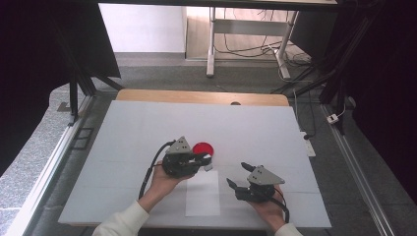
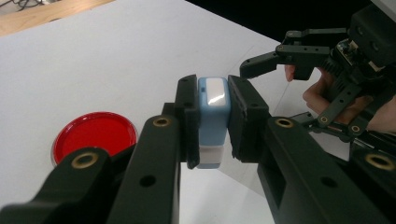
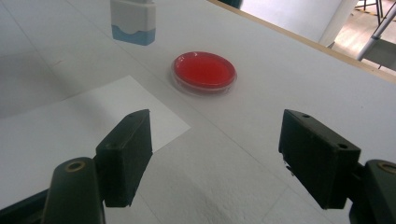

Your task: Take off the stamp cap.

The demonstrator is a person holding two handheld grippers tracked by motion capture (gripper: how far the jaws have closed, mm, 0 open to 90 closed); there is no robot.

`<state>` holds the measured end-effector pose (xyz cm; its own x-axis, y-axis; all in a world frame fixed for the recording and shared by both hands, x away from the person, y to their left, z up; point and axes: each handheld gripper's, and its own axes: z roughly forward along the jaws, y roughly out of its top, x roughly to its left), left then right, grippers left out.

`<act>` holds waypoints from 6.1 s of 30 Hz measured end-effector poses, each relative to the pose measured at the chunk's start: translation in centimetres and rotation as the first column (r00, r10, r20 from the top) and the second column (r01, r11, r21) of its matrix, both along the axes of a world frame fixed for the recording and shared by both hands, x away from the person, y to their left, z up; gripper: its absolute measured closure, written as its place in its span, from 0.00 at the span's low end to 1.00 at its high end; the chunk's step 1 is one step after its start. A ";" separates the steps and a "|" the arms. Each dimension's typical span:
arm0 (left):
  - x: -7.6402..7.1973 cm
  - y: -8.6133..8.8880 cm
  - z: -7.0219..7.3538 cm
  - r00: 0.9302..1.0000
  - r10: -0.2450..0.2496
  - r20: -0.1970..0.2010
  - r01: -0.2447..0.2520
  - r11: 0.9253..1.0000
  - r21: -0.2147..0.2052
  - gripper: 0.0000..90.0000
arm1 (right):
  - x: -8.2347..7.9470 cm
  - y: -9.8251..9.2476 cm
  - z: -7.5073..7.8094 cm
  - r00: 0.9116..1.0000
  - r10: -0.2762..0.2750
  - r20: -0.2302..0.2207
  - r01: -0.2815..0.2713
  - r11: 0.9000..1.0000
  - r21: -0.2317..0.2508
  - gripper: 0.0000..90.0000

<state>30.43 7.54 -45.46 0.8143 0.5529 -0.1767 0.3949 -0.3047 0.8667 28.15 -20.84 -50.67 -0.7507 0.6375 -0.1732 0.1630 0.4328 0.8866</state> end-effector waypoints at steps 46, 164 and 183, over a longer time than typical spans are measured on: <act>-0.2 -0.5 -0.1 1.000 -0.013 0.003 0.013 1.000 -0.020 0.83 | -0.2 5.2 -0.2 0.998 0.064 0.002 -0.064 0.998 0.024 0.34; -0.4 -0.8 -0.7 1.000 0.000 -0.003 0.000 0.999 -0.041 0.84 | -0.1 6.9 -0.3 1.000 -0.010 0.012 0.011 1.000 -0.018 0.72; -0.4 -0.7 -0.8 1.000 0.000 -0.015 -0.001 0.998 -0.057 0.83 | -0.2 6.9 -0.4 1.000 -0.021 -0.012 0.022 0.999 0.025 0.72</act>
